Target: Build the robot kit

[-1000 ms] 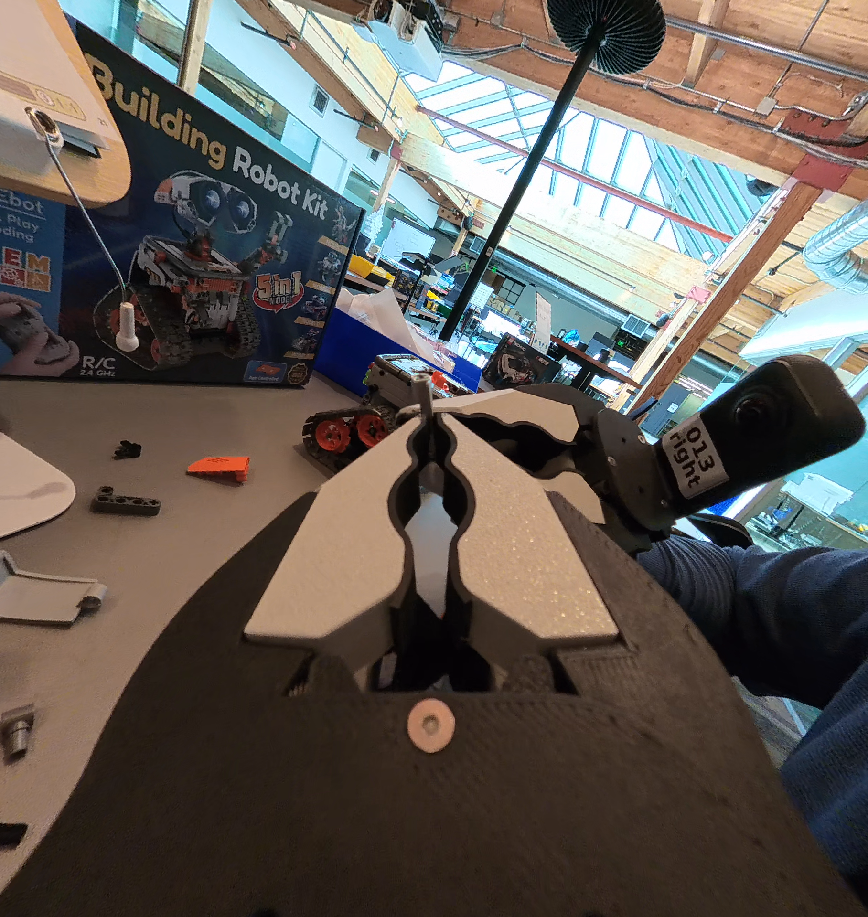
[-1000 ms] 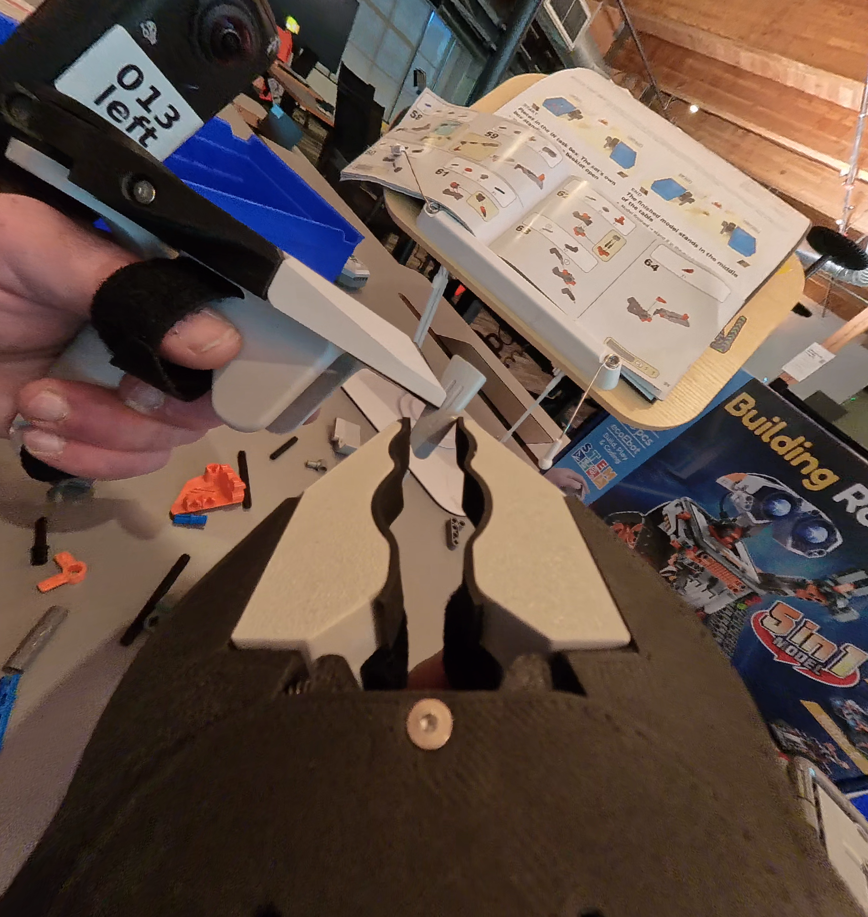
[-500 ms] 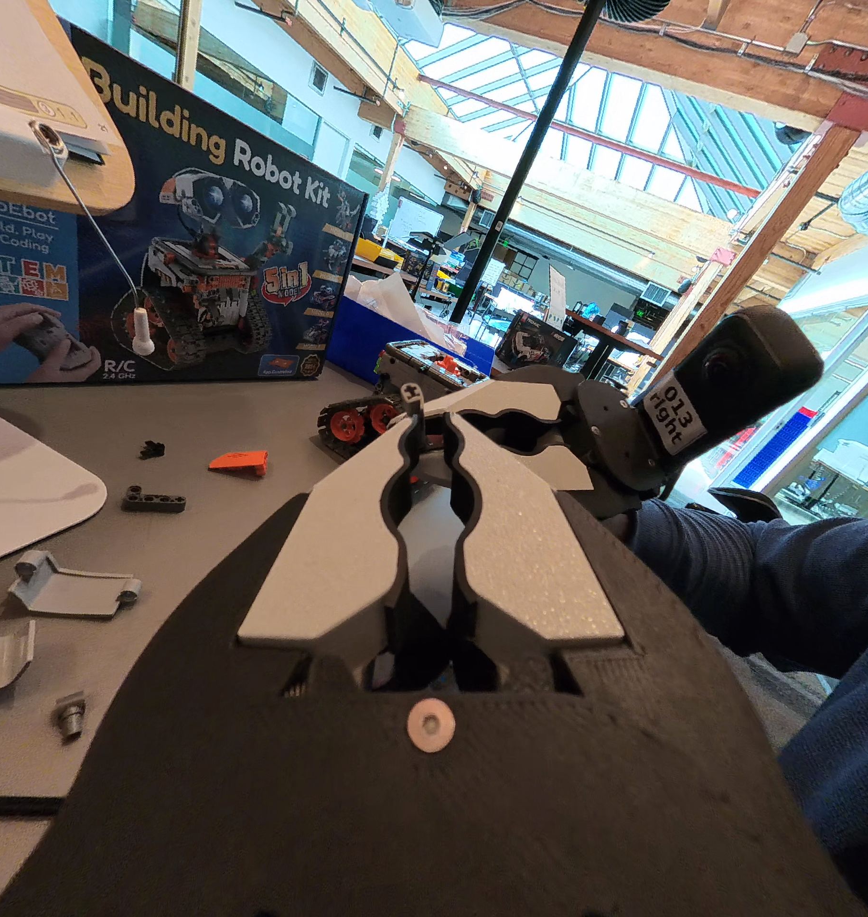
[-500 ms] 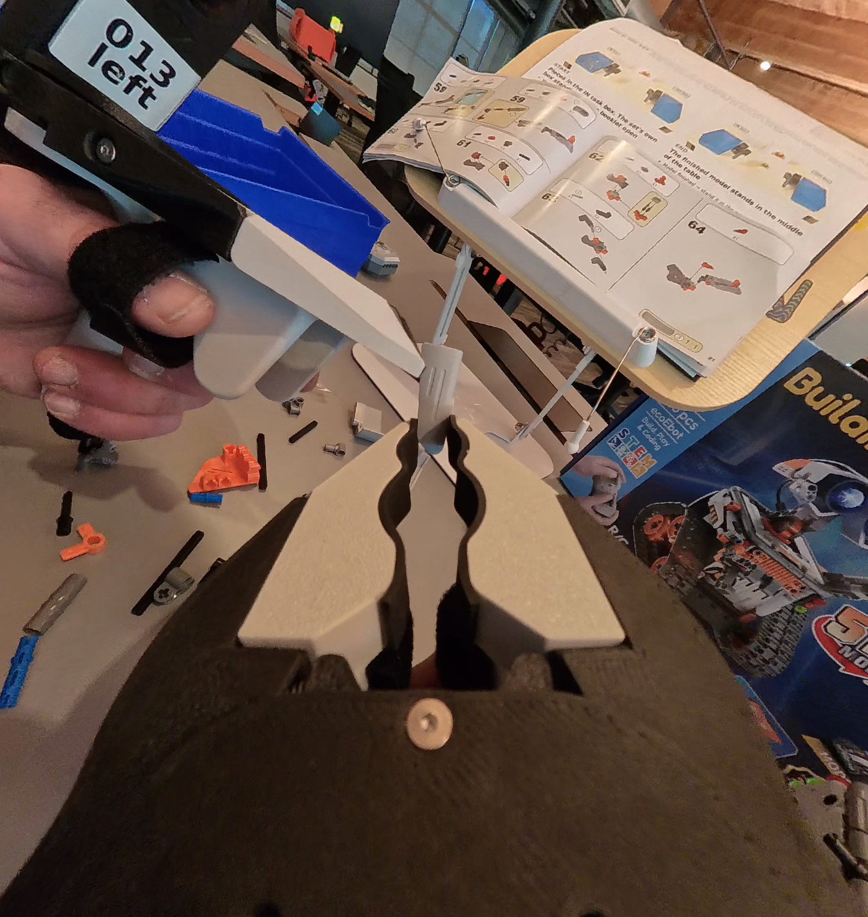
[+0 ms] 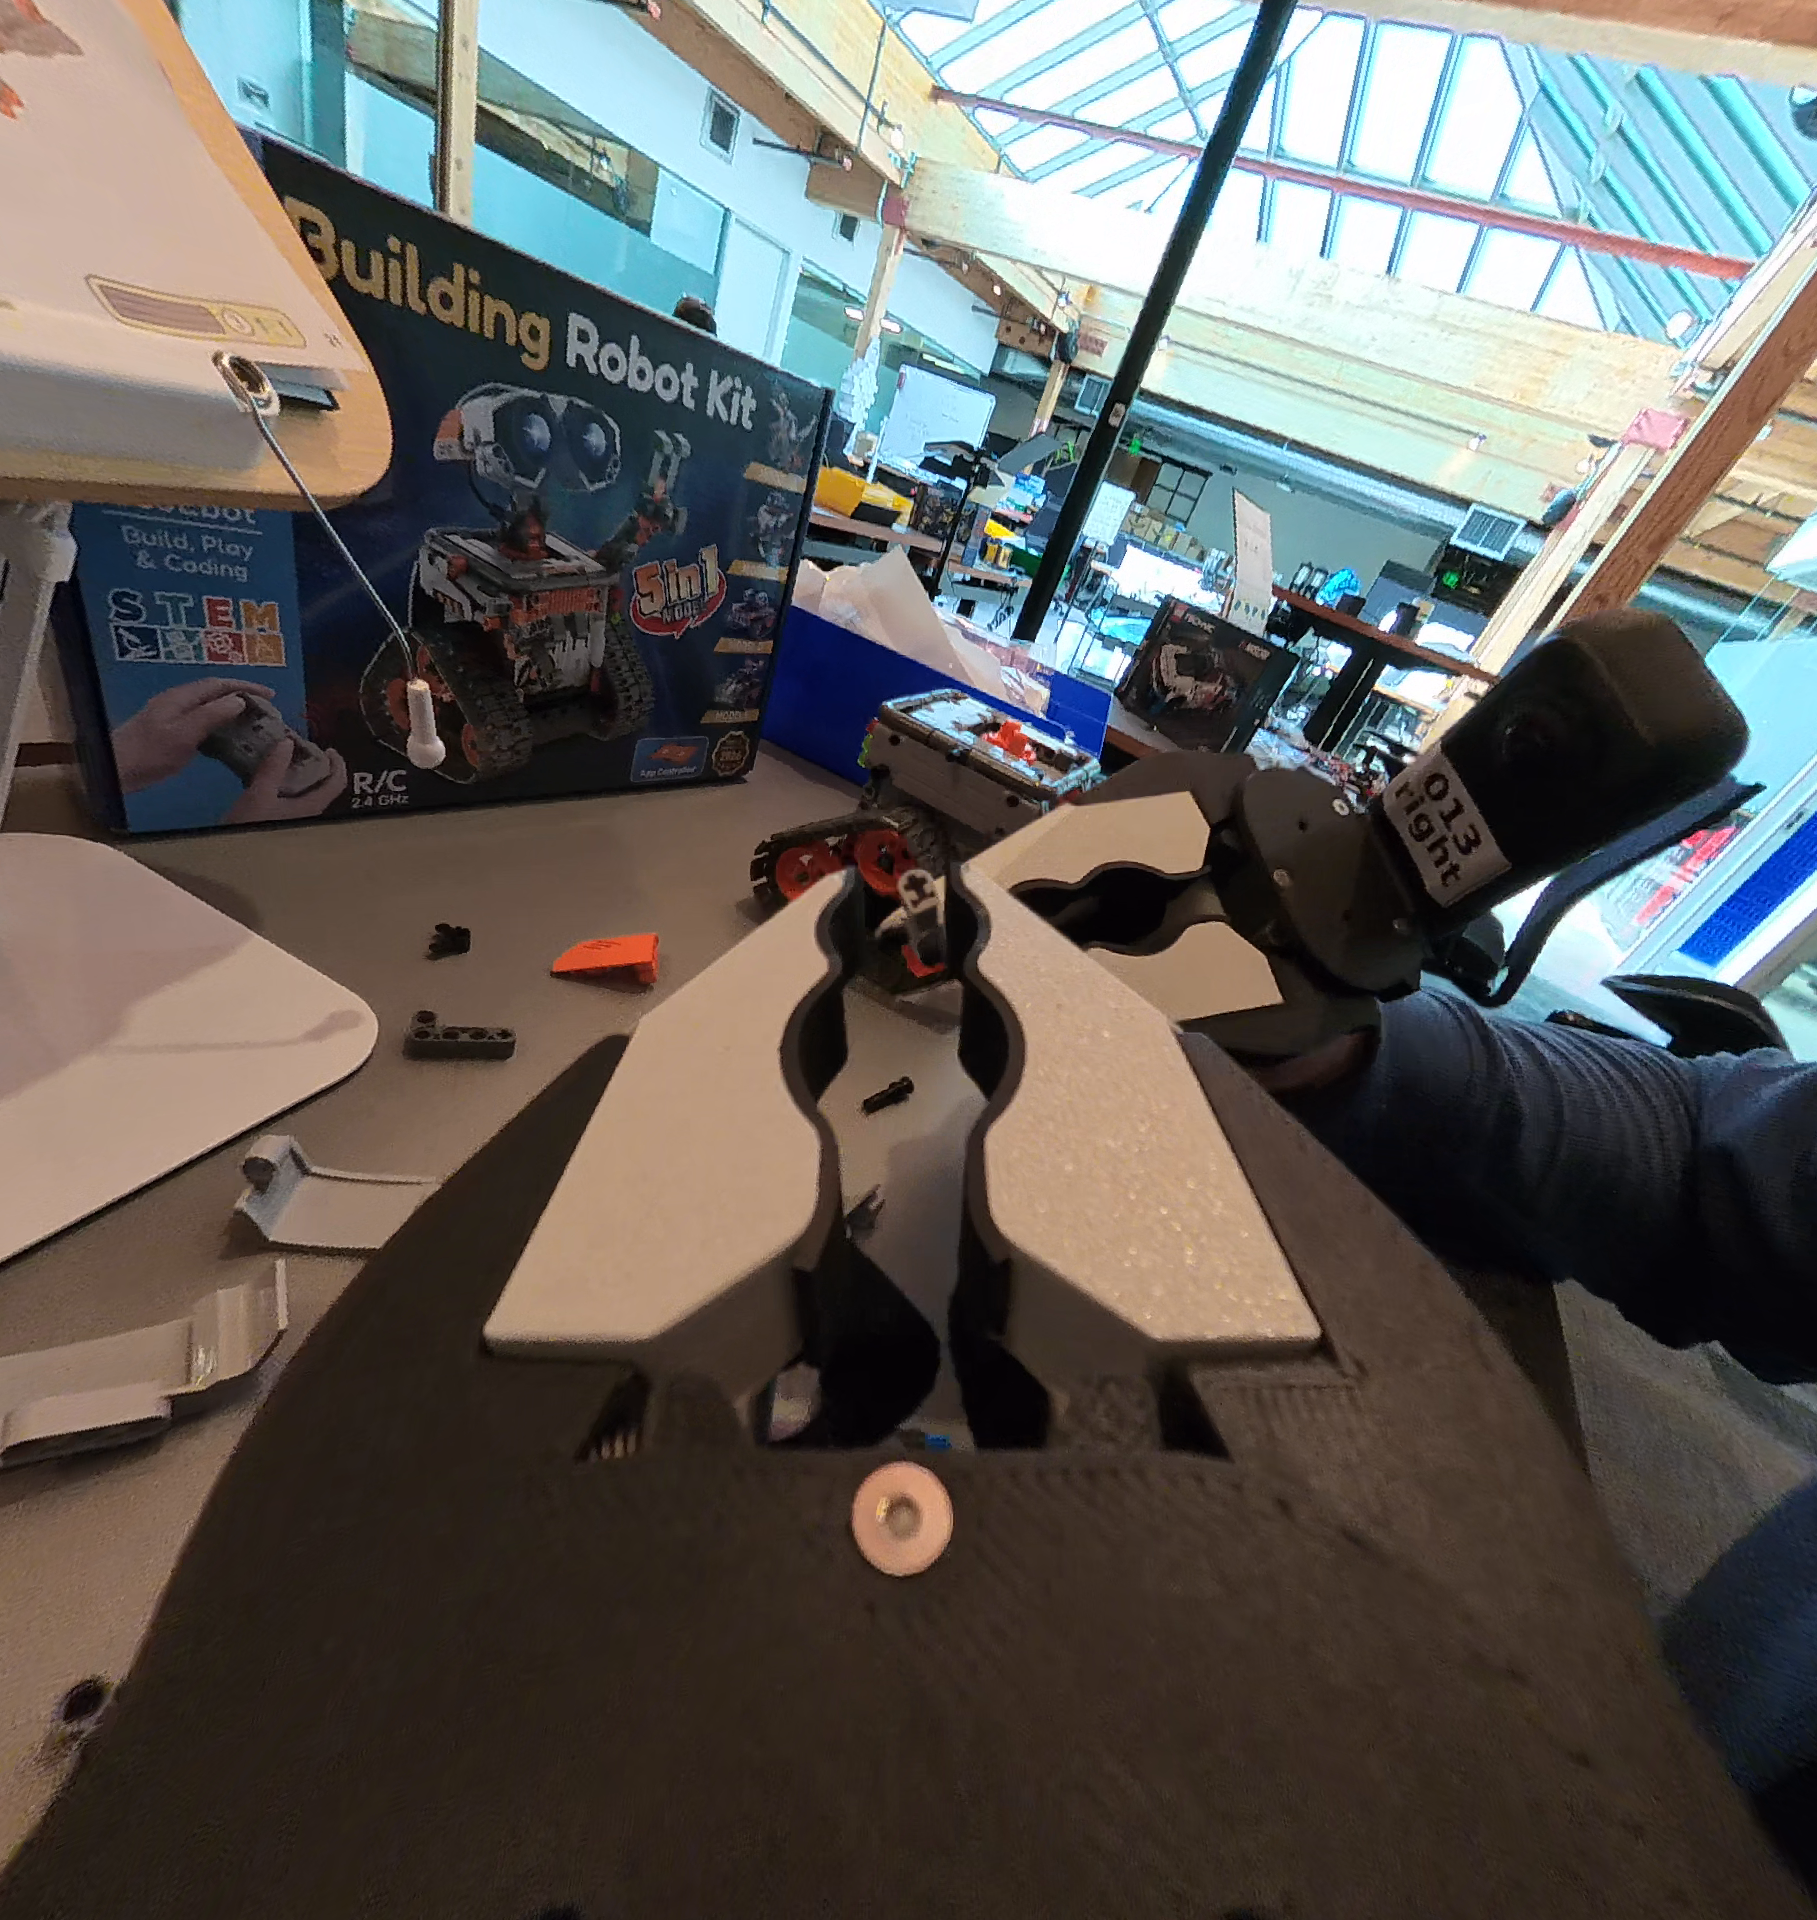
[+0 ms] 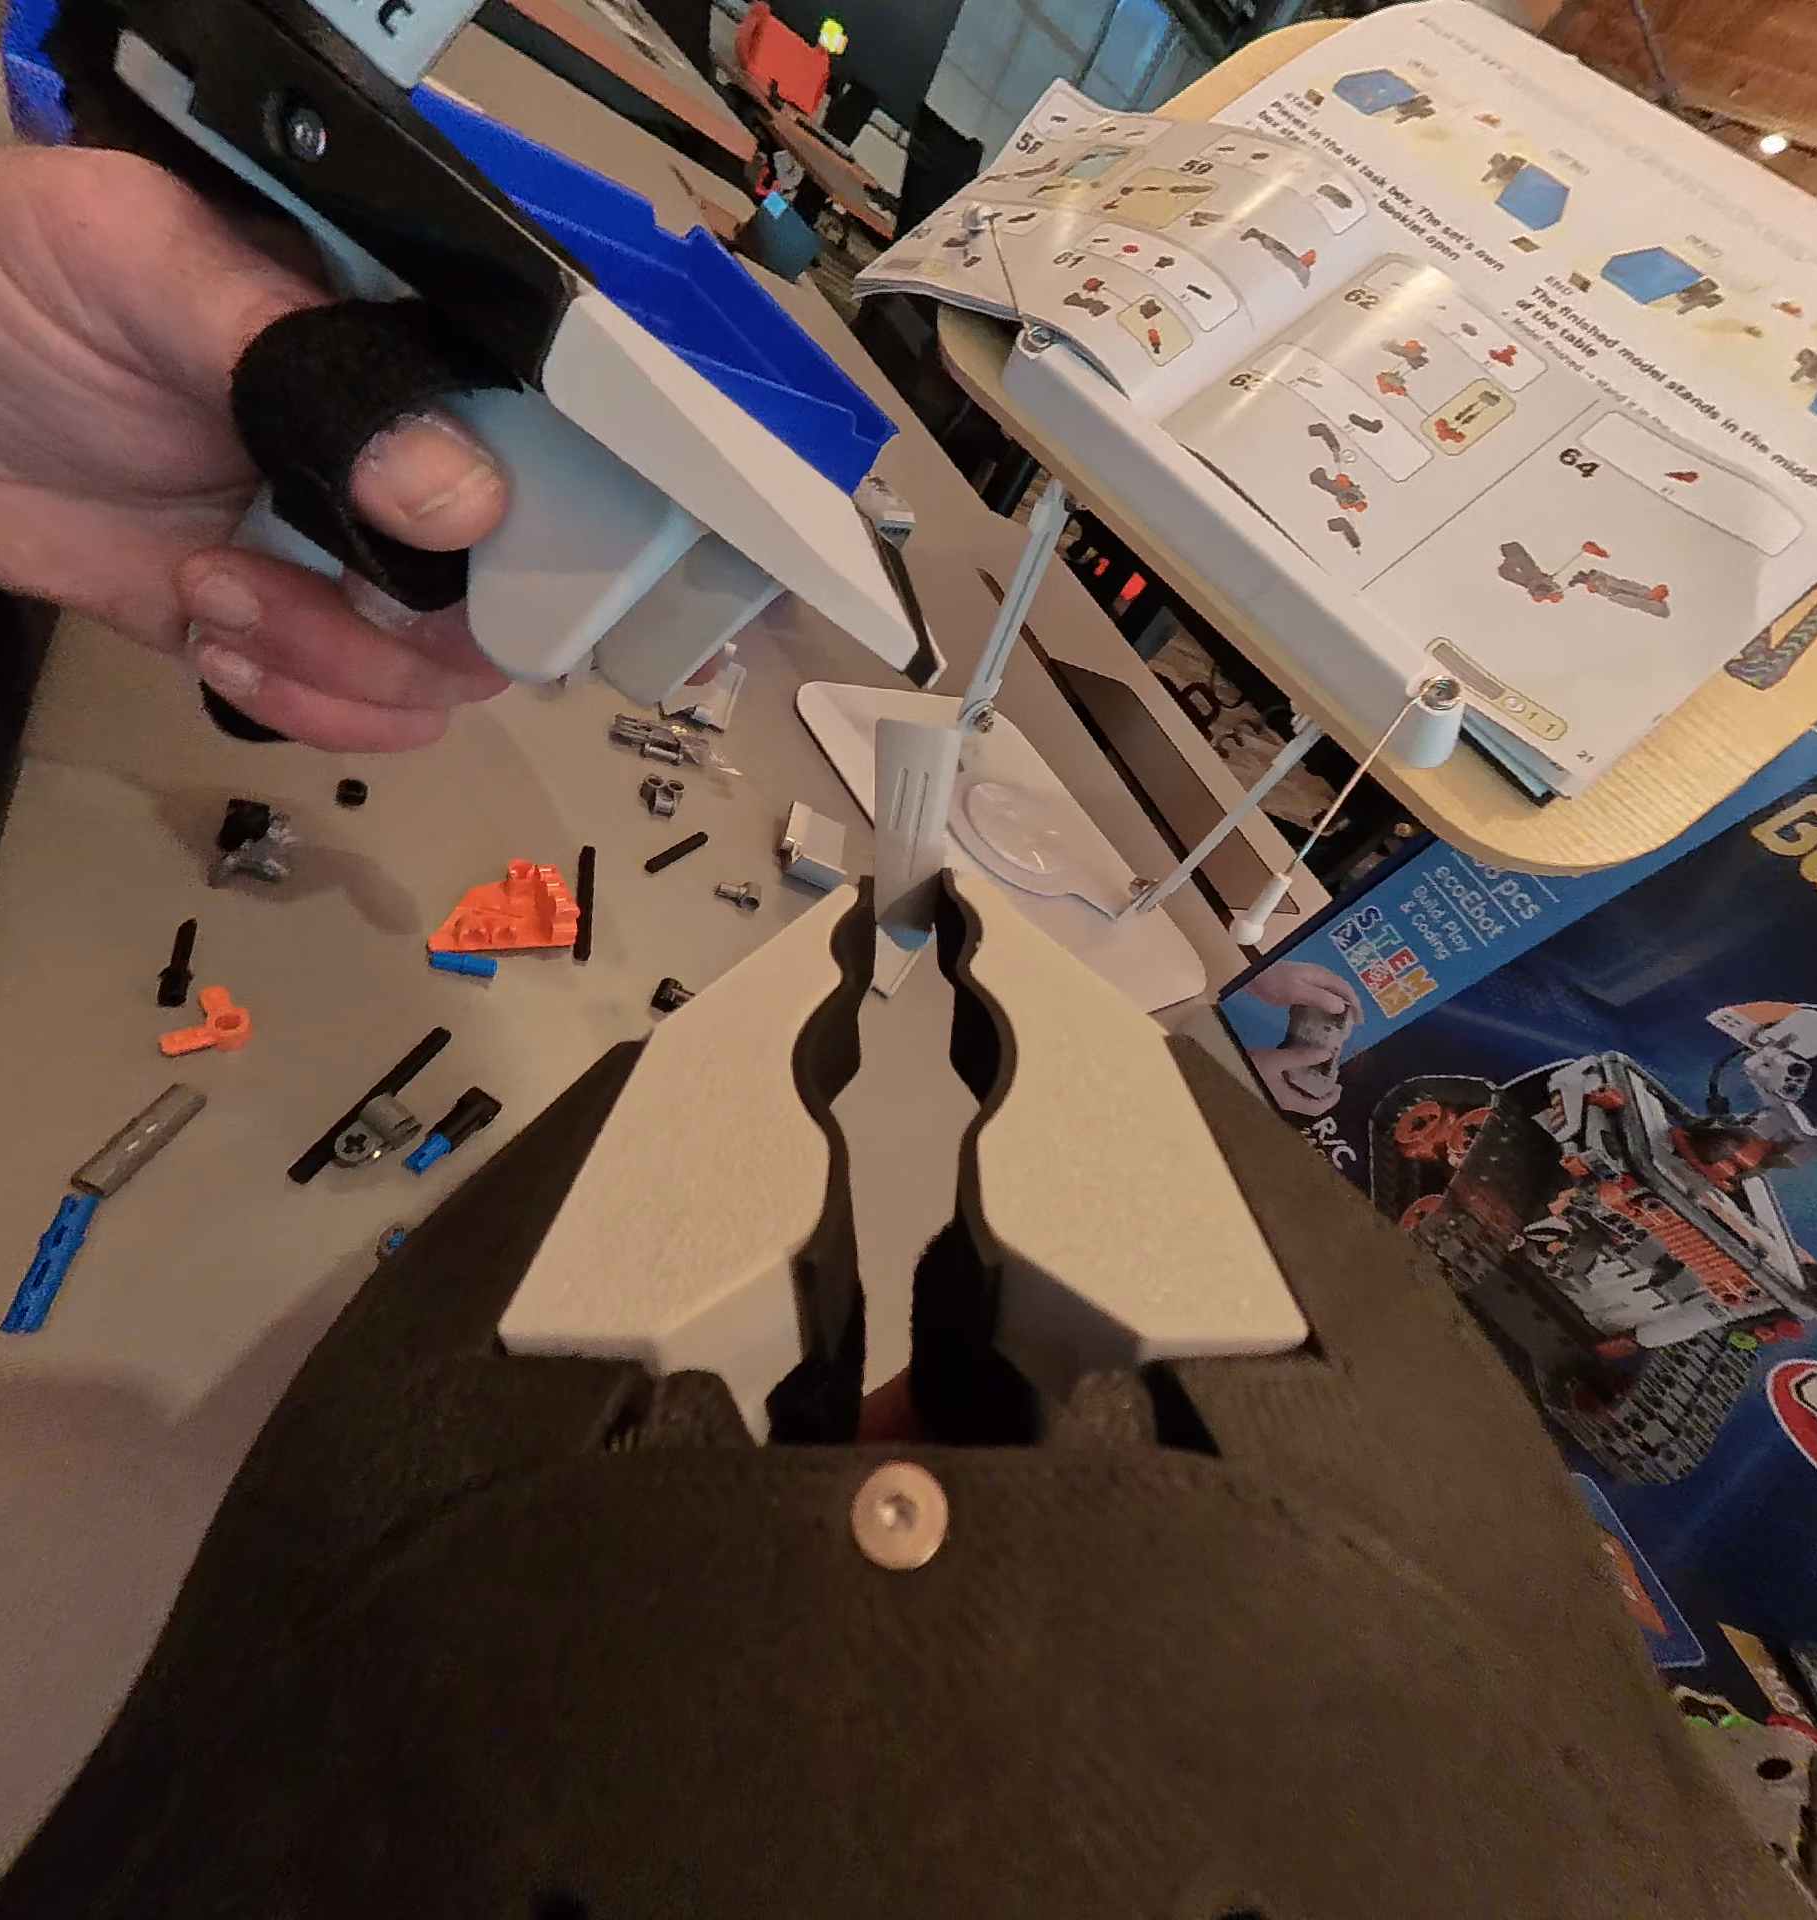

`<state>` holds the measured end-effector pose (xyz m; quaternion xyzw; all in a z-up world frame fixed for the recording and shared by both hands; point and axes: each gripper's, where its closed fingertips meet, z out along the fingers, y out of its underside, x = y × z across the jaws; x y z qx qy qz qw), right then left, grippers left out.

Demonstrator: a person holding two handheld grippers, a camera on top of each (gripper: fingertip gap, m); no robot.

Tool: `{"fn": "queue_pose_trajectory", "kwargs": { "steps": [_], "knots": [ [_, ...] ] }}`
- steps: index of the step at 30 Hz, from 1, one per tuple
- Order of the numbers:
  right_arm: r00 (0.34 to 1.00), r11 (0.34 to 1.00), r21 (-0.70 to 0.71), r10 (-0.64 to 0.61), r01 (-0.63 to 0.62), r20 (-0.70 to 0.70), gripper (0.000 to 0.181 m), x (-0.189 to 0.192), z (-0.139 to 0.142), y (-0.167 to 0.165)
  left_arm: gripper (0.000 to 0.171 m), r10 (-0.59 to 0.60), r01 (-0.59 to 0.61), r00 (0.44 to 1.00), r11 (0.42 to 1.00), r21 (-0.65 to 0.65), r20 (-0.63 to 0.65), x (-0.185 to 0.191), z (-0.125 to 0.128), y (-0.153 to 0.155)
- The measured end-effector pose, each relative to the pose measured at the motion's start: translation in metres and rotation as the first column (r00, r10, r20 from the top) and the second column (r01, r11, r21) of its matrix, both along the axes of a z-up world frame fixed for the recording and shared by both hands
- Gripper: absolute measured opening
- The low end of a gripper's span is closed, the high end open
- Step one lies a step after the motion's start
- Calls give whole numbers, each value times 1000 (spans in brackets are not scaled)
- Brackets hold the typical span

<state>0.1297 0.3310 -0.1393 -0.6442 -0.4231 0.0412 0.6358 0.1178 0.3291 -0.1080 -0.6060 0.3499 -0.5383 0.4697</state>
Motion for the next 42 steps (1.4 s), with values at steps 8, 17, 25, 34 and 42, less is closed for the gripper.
{"fn": "queue_pose_trajectory", "kwargs": {
  "steps": [8, 17, 25, 34, 42],
  "knots": [
    [992, 995, -53, 88, -83, 88, 9, -3, -17, -7, 18, -41, 55, 989, 994, 94, -142, 2, -14, -8],
    [948, 962, -268, 136, -57, 287, 8, 23, -61, -10, 18, 5, 71, 933, 977, 199, -359, -16, -46, 1],
    [888, 869, -492, 181, 56, 422, 8, 51, -104, -13, 18, 34, 133, 835, 956, 261, -550, -25, -79, 2],
    [874, 770, -632, 244, 89, 420, 9, 58, -118, -22, 17, -34, 222, 755, 953, 207, -655, -31, -103, -7],
    [870, 778, -619, 228, 106, 437, 17, 59, -117, -24, 18, -102, 308, 723, 933, 187, -683, -32, -109, -22]
  ]
}}
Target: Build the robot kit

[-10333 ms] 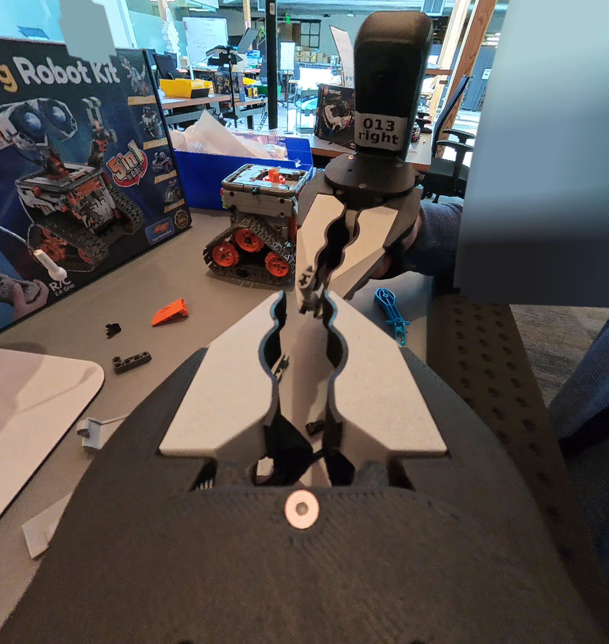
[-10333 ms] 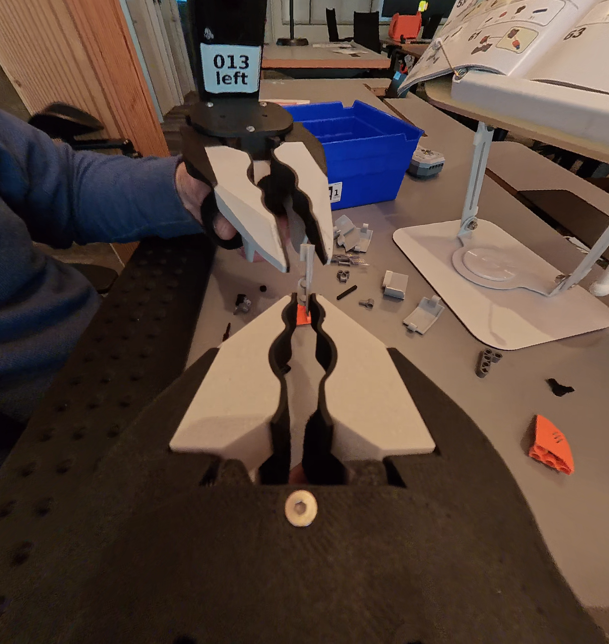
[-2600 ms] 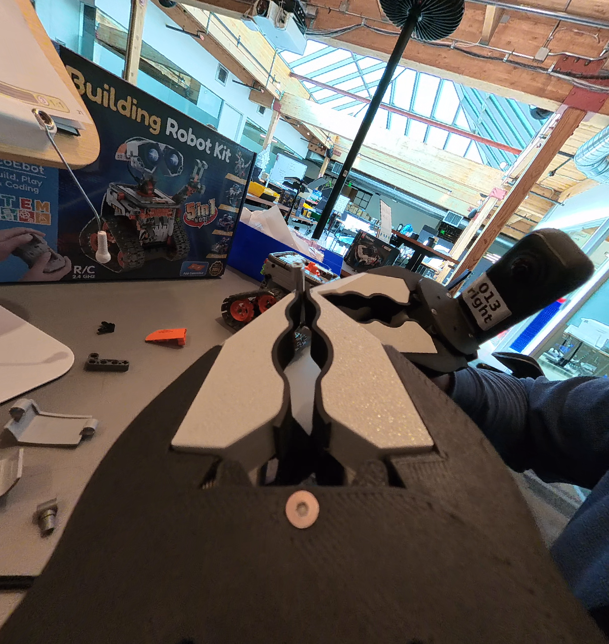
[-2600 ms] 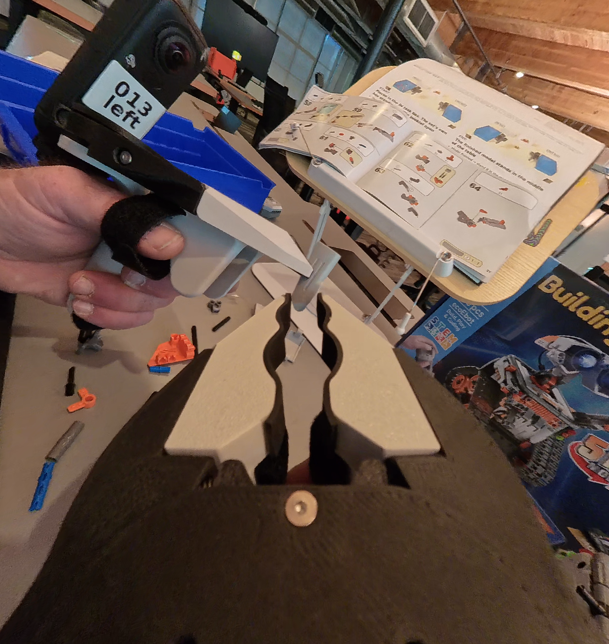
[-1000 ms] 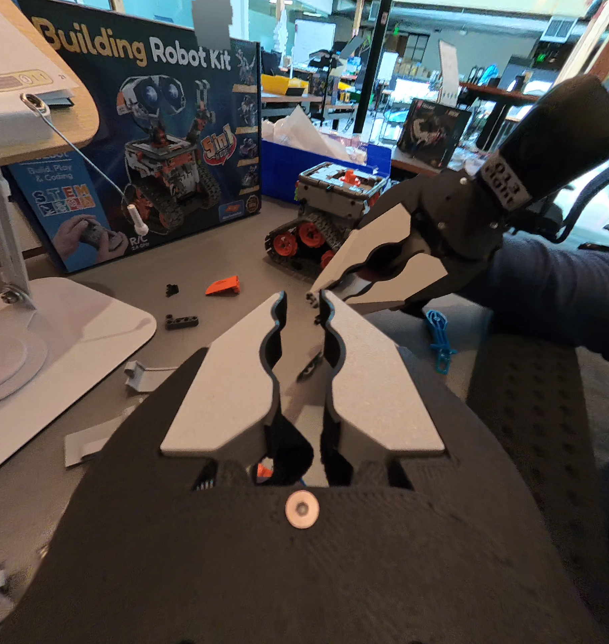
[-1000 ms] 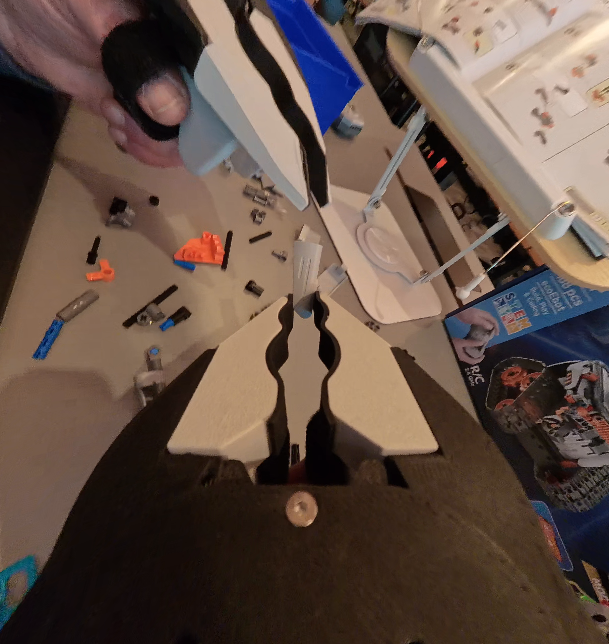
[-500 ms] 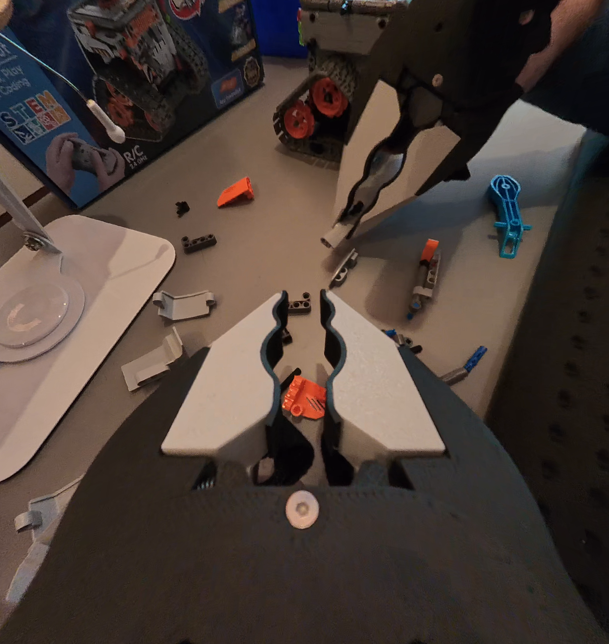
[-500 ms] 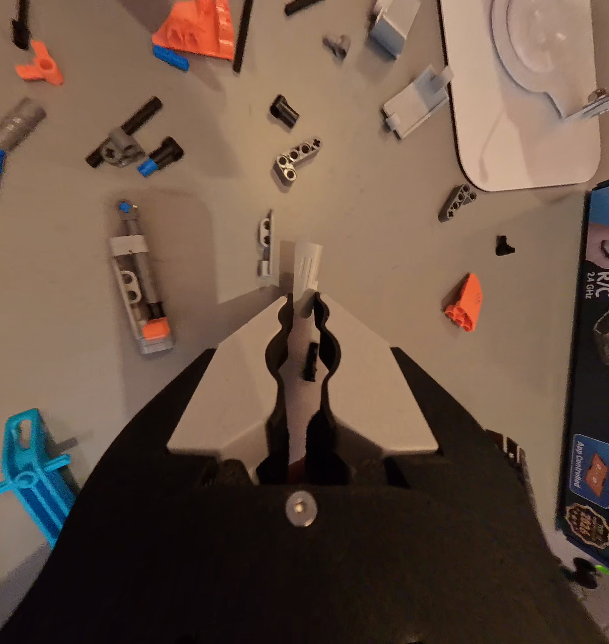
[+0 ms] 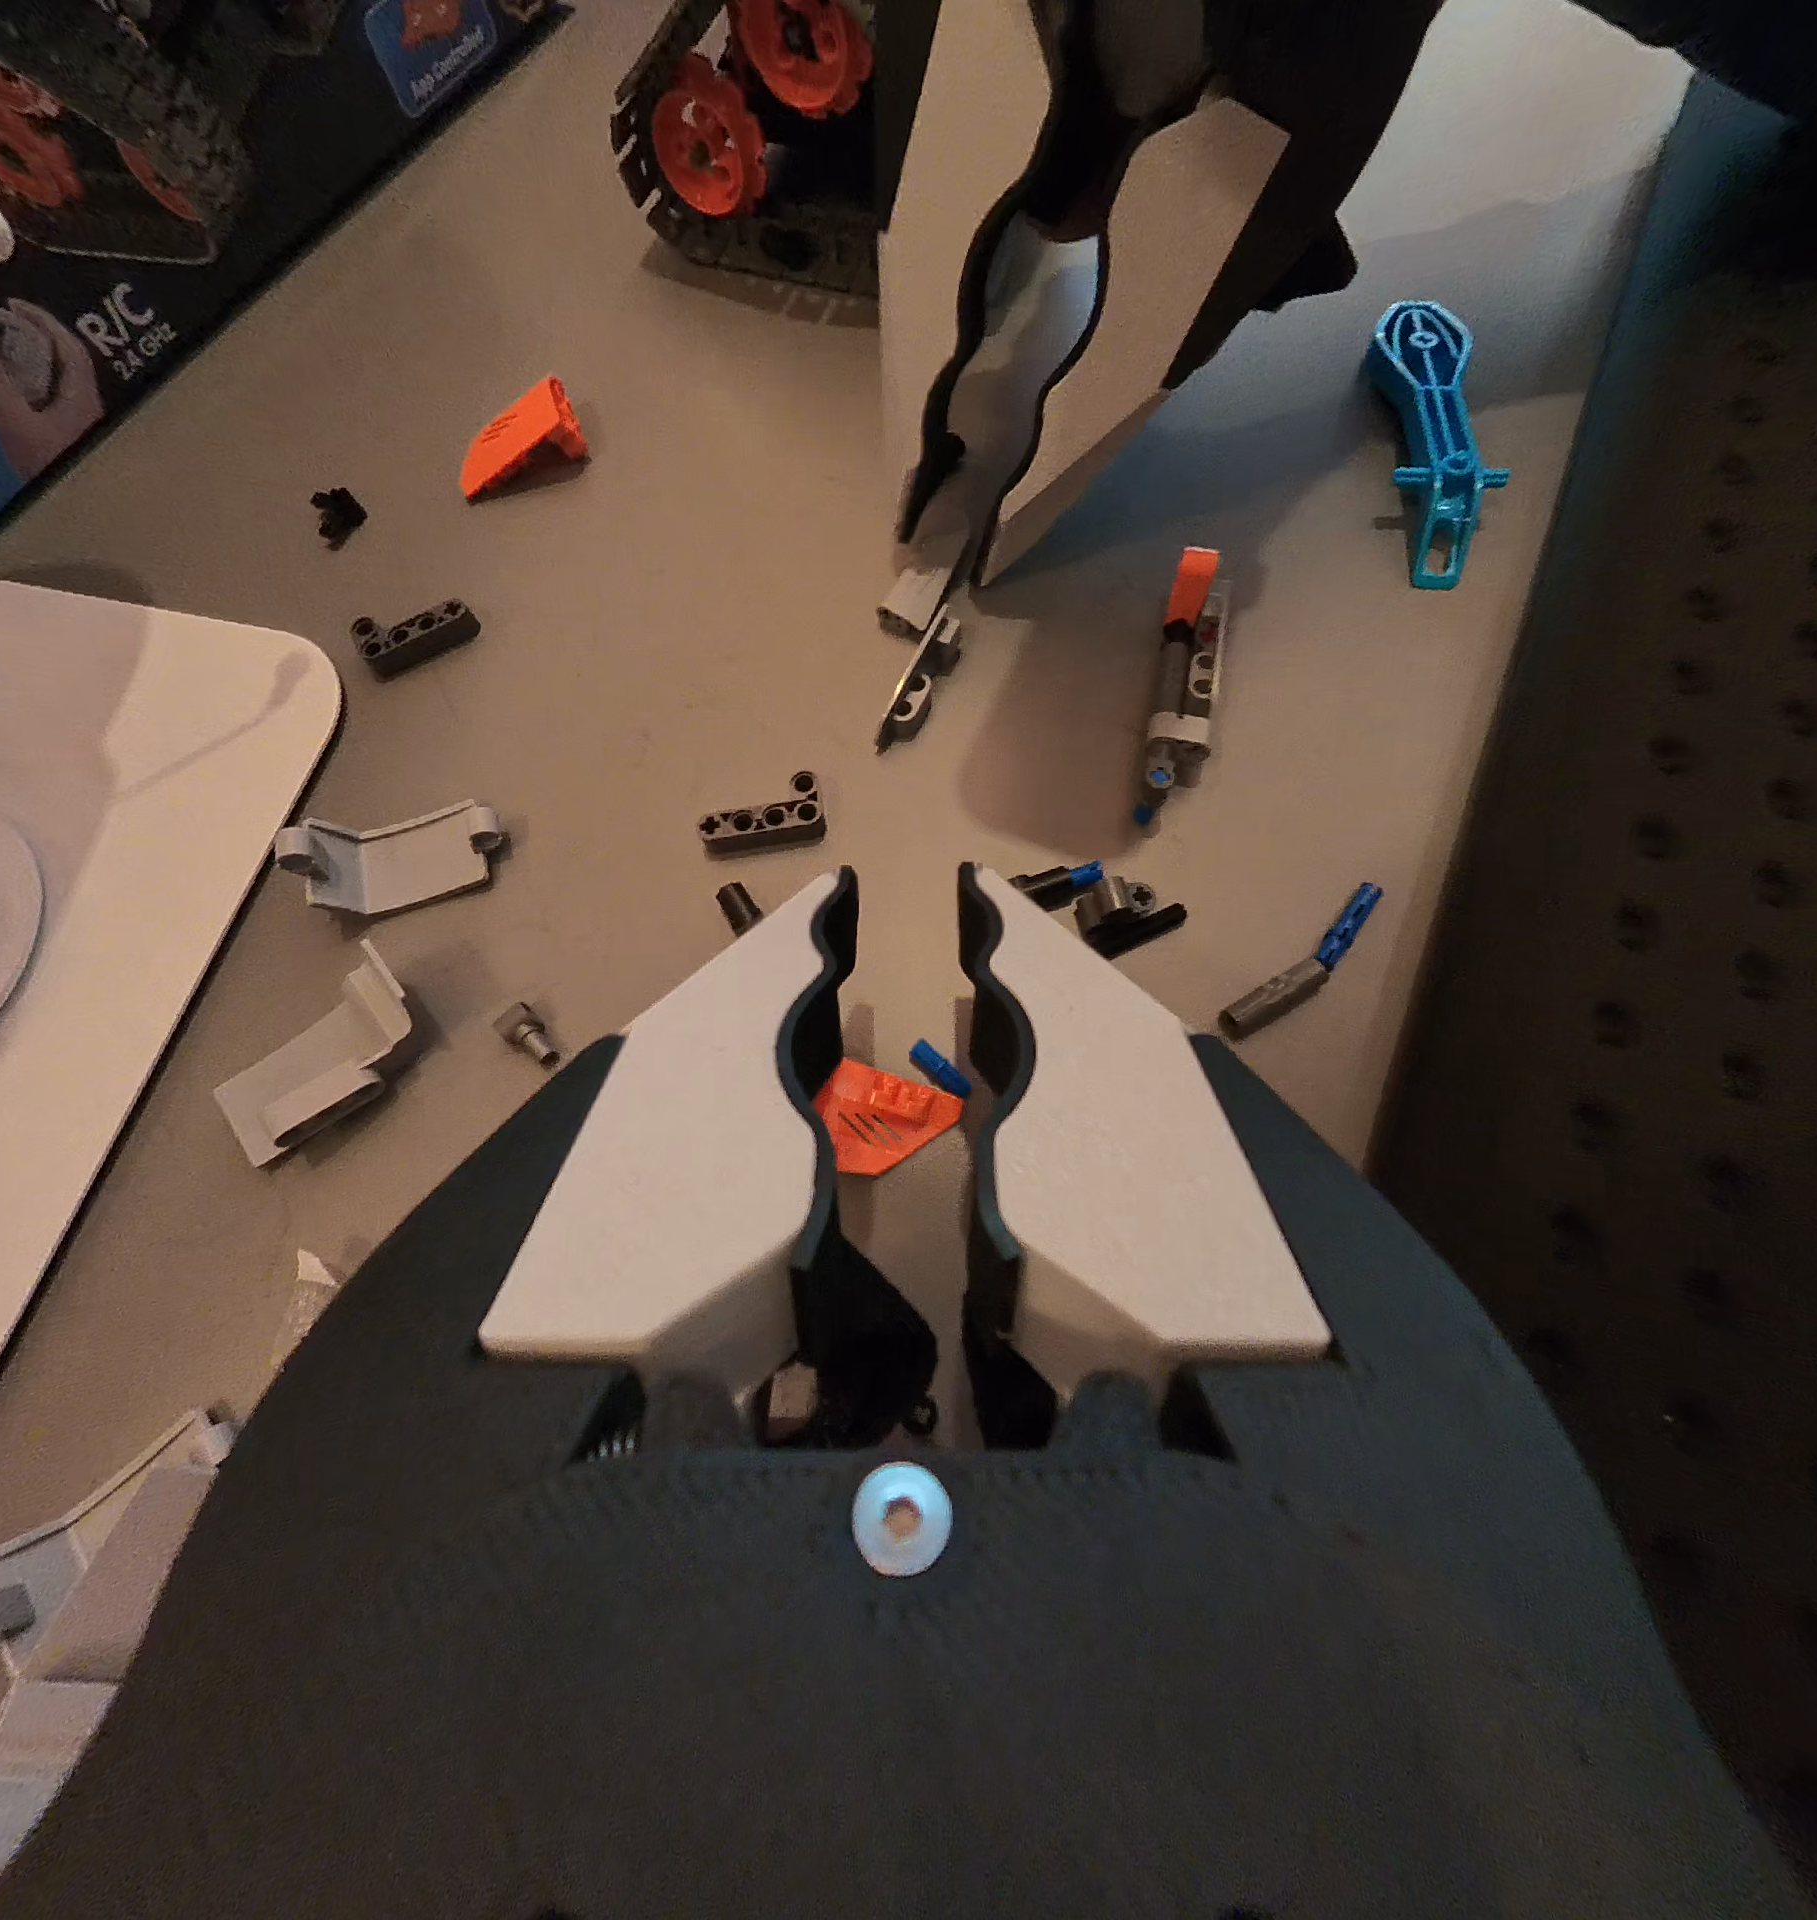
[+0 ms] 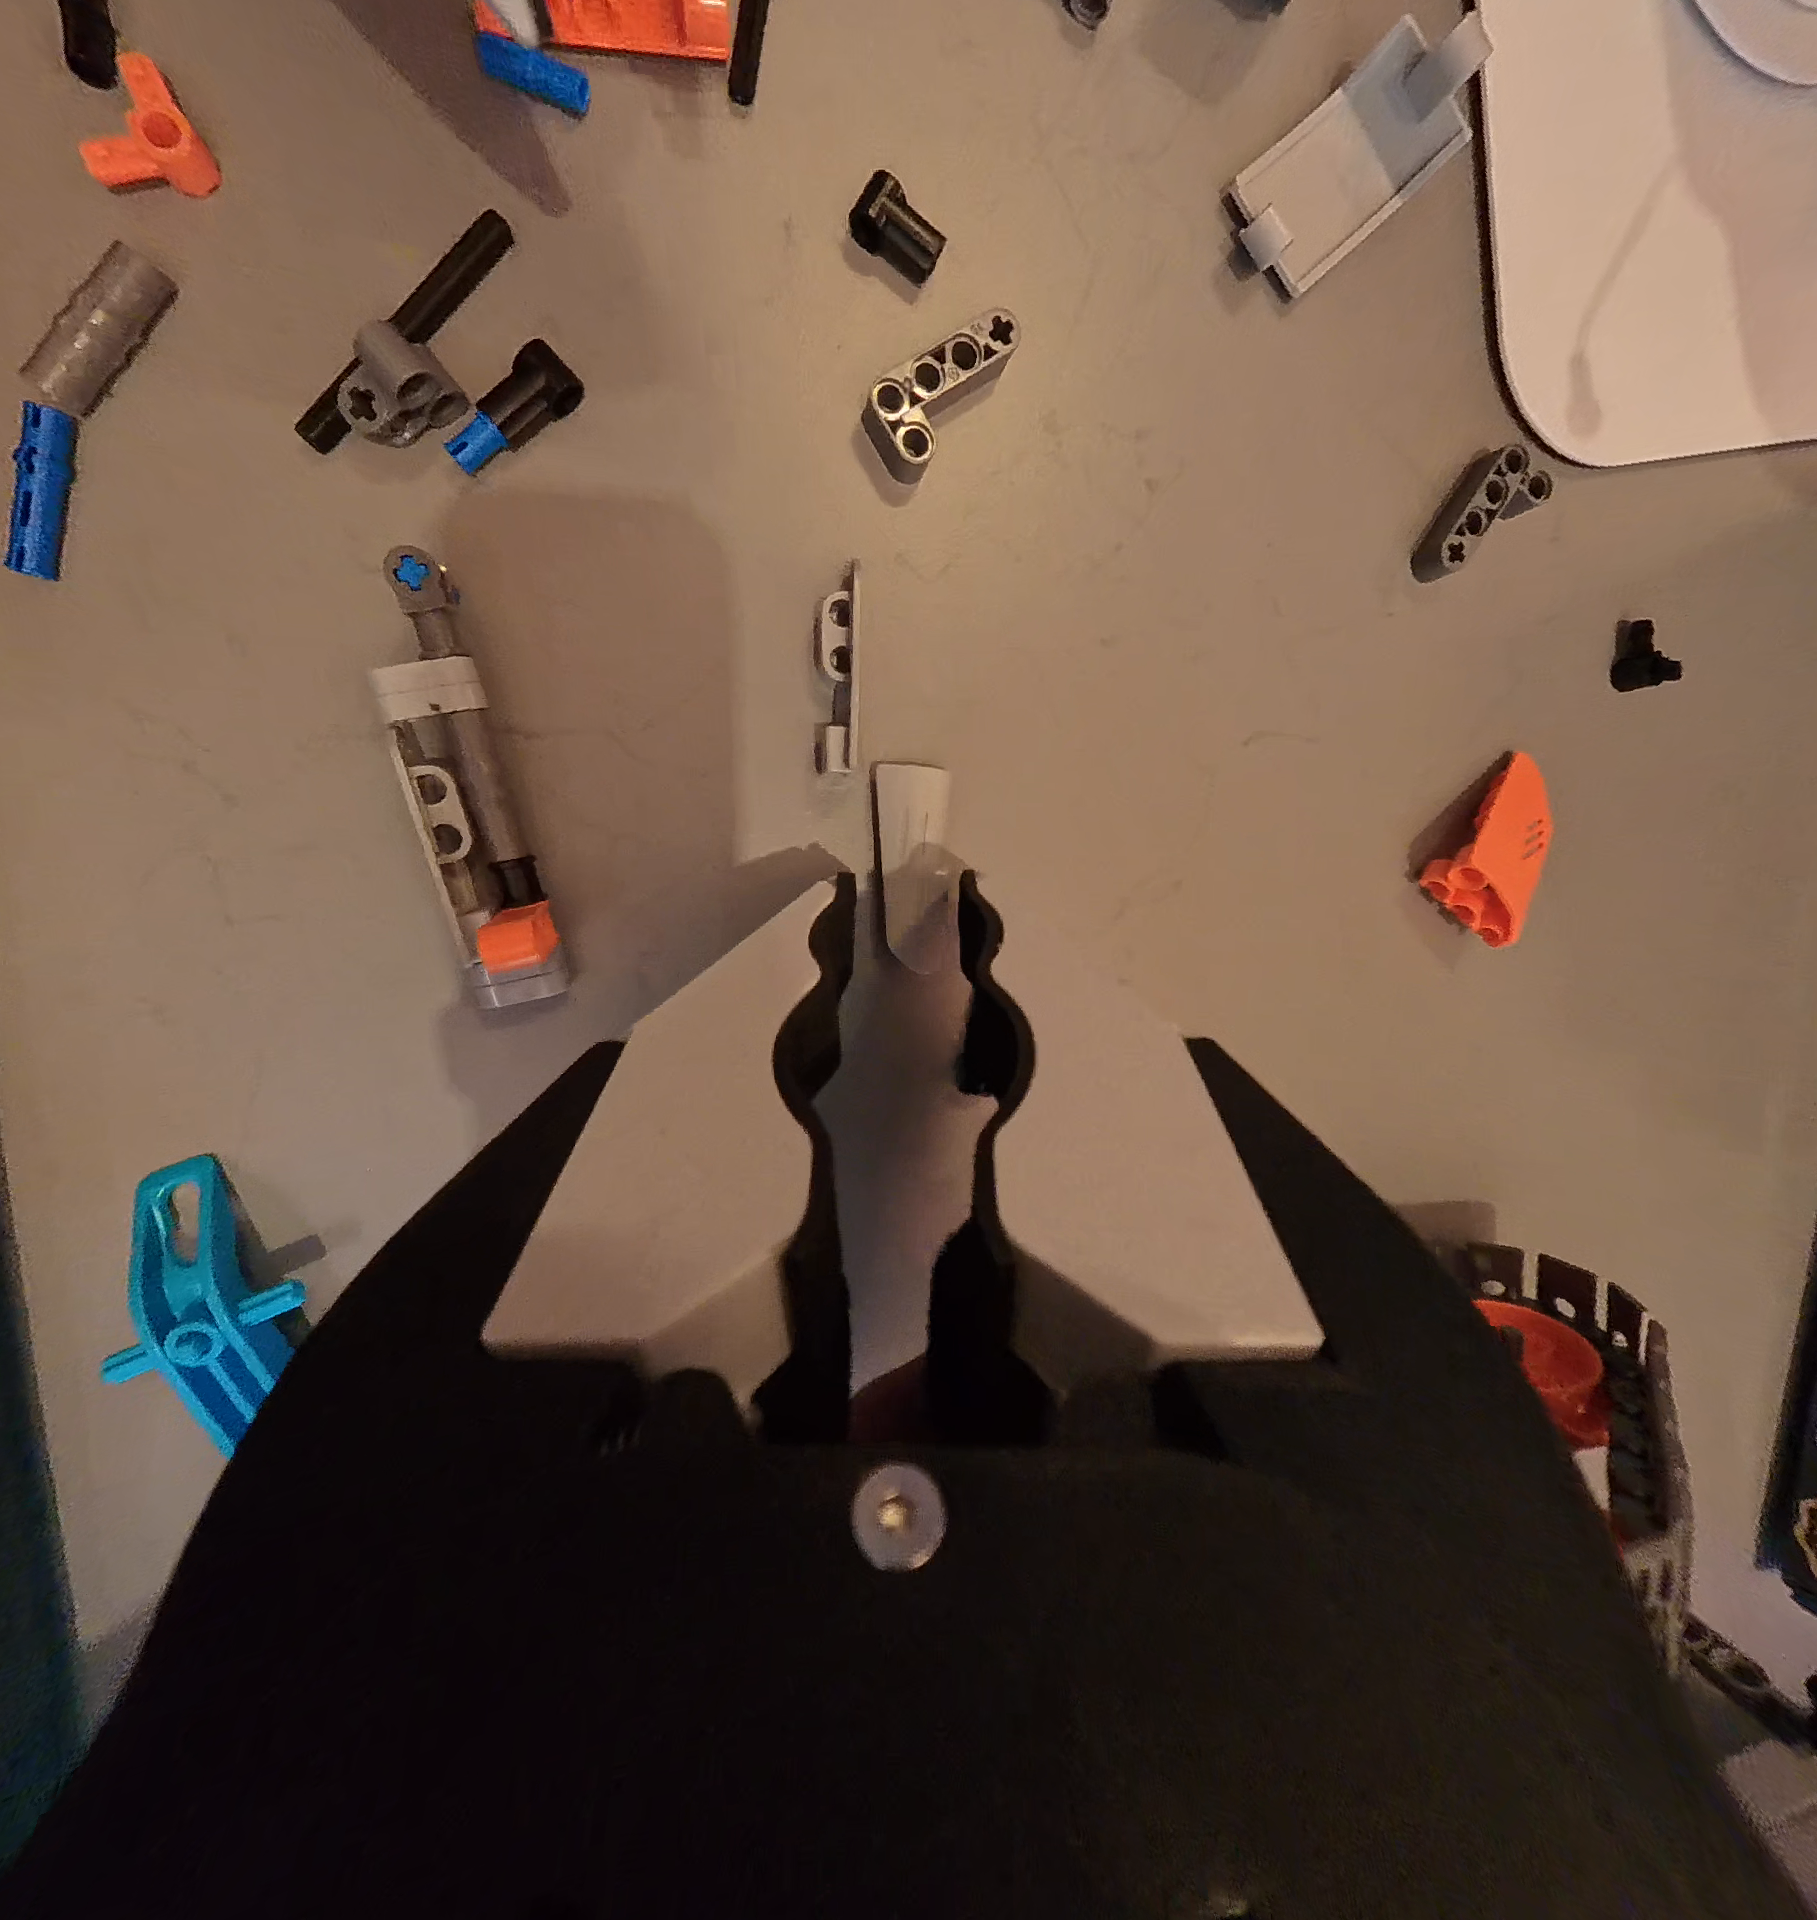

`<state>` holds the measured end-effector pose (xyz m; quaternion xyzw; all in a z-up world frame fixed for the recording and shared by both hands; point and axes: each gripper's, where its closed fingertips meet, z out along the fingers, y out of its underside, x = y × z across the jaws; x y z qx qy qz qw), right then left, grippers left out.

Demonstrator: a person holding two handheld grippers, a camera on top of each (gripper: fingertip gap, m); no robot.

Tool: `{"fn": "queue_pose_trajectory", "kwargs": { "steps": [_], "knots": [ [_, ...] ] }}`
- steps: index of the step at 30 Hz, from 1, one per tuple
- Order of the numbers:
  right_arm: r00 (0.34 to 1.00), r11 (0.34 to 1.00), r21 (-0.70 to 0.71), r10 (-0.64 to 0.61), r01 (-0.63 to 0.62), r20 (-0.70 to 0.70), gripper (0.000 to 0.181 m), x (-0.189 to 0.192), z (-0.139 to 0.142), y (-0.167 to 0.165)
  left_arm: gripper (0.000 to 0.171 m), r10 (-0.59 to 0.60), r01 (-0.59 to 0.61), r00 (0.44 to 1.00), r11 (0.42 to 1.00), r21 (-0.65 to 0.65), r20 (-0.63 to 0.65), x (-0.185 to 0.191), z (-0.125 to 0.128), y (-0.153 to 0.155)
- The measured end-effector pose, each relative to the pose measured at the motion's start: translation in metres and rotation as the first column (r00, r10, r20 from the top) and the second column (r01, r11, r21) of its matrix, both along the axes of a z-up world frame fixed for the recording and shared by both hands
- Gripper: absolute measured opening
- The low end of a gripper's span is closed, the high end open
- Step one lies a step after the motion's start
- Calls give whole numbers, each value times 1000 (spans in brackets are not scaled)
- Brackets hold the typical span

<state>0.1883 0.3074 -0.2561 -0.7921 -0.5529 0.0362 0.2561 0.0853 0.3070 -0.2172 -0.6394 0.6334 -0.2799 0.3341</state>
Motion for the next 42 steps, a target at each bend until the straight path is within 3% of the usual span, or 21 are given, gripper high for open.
{"fn": "queue_pose_trajectory", "kwargs": {
  "steps": [6, 9, 14, 17, 26, 31, 35, 42],
  "knots": [
    [1000, 997, 77, 0, 2, -21, 16, -3, 25, -2, 17, -28, 28, 1000, 1000, 0, 7, -5, 4, -6],
    [994, 994, 99, 58, -50, -89, 9, -23, 41, -14, 17, -50, 50, 999, 999, -3, -8, -7, 0, -11],
    [969, 979, 49, 201, -196, -144, 9, -70, 33, -44, 17, -111, 113, 991, 993, 16, -71, -9, -12, -23],
    [961, 975, 53, 222, -216, -163, 11, -83, 27, -46, 17, -80, 83, 995, 995, 47, -62, -16, -4, -17],
    [964, 984, 163, 106, -67, -245, 15, -82, 47, -6, 16, 74, -61, 995, 980, 189, -65, -61, 8, -11],
    [967, 983, 176, 90, -48, -240, 16, -98, 53, 14, 15, 136, -147, 988, 966, 213, 67, -72, 18, -13],
    [970, 993, 119, 50, -23, -236, 20, -116, 42, 39, 13, 189, -208, 978, 928, 310, 89, -77, 14, -4],
    [984, 996, 82, -1, 16, -181, 22, -133, 24, 71, 12, 237, -276, 960, 897, 345, 151, -80, 14, 8]
  ]
}}
